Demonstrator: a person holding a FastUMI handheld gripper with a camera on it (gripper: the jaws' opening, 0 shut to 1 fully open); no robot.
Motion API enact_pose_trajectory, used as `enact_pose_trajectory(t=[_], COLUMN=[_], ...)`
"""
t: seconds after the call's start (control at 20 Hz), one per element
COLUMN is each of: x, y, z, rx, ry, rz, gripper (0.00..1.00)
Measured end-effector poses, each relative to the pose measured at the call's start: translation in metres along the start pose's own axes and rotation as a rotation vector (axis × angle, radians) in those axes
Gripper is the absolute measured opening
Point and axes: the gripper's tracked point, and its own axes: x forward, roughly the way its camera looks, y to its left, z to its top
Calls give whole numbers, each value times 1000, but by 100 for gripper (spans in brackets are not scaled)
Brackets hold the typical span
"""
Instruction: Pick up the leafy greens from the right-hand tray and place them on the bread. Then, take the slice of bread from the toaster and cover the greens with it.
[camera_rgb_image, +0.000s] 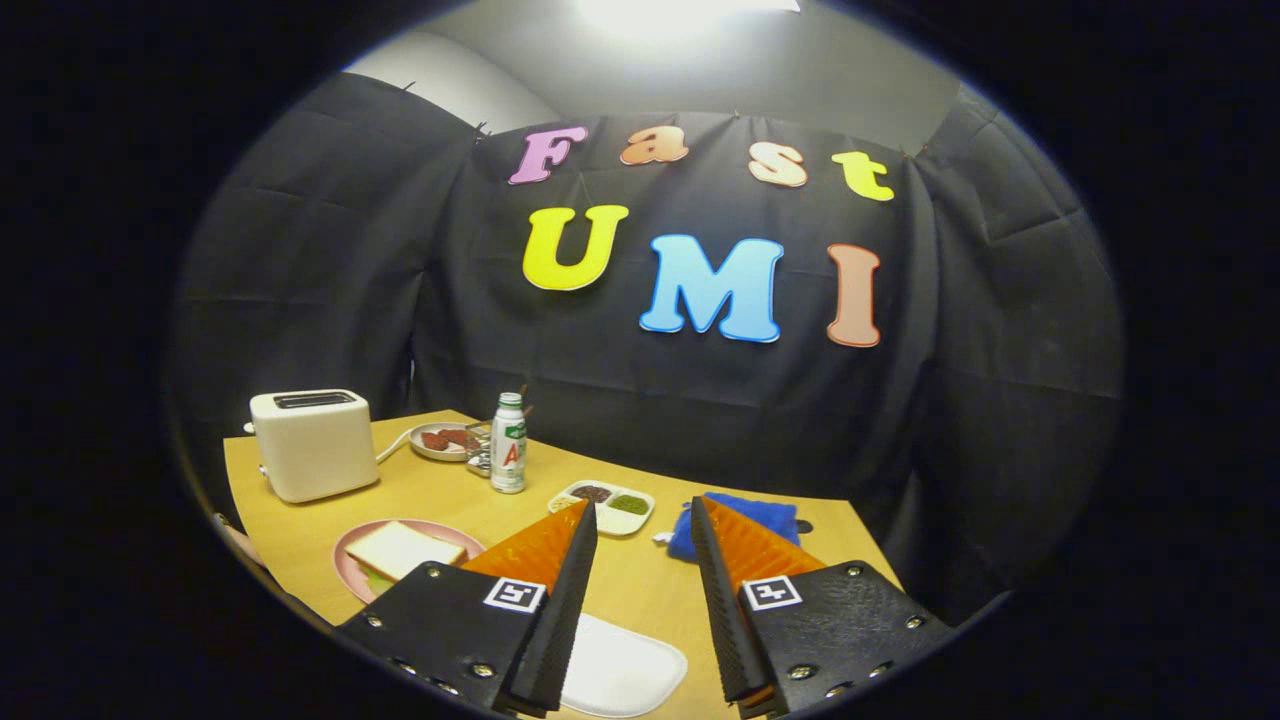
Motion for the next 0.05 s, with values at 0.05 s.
enact_pose_trajectory(t=[0.05], x=[-5], y=[-15], z=[0], rx=[-2], ry=[-7], rz=[-27], gripper=[57])
